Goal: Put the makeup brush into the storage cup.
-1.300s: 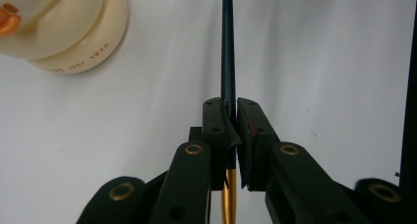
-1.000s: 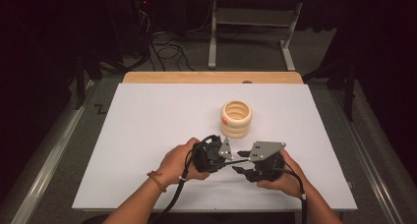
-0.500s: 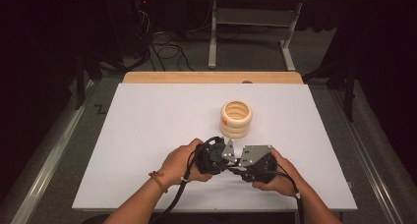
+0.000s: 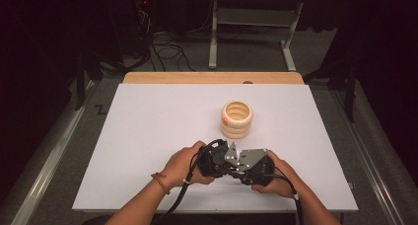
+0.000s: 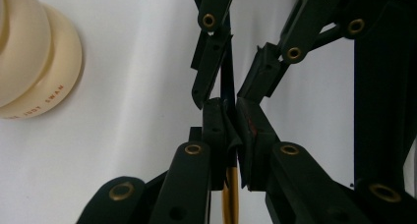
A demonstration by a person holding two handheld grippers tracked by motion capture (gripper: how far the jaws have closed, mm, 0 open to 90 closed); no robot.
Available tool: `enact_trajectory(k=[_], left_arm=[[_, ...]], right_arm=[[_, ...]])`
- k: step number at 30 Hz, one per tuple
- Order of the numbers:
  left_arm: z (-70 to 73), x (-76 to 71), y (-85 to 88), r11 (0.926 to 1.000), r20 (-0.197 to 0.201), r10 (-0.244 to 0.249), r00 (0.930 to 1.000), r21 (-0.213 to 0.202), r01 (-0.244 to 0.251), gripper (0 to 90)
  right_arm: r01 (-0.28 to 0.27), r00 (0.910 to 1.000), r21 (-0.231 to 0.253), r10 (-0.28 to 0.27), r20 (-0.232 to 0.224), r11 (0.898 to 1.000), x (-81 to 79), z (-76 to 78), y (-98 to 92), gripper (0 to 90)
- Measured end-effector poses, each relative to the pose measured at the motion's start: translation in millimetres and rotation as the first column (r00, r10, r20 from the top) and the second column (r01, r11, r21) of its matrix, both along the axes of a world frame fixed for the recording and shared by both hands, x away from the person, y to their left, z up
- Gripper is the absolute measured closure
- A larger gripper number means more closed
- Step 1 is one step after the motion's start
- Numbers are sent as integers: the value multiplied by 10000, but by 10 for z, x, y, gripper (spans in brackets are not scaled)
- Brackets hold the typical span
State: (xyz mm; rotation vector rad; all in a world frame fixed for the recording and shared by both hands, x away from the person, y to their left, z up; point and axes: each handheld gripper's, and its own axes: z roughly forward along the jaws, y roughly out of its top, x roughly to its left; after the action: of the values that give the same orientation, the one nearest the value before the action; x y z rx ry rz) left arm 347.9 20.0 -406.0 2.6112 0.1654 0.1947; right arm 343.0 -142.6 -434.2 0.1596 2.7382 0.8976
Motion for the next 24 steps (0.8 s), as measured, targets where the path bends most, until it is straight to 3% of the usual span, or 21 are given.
enact_trajectory(k=[8, 14, 17, 22, 24], left_arm=[[-13, 13, 3, 10000, -140, -89, 9999, 3, 89, 833], [-15, 2, -7, 9998, -154, -188, 9997, 58, 189, 832], [-10, -13, -5, 9998, 10, -59, 10000, -171, 59, 820], [31, -27, 55, 9992, 323, 112, 9994, -375, -100, 805], [51, -26, 98, 9982, 474, 280, 9985, -548, -254, 729]], right_arm=[[-359, 9987, -143, 364, 366, 9993, -18, -15, 27, 786], [-539, 9978, -203, 546, 378, 9983, -29, -24, 23, 812], [-725, 9950, -453, 754, 658, 9963, -45, -39, 44, 850], [-517, 9960, -213, 531, 715, 9984, -36, -28, 33, 851], [-307, 9974, -253, 323, 649, 9992, -37, -16, 11, 851]])
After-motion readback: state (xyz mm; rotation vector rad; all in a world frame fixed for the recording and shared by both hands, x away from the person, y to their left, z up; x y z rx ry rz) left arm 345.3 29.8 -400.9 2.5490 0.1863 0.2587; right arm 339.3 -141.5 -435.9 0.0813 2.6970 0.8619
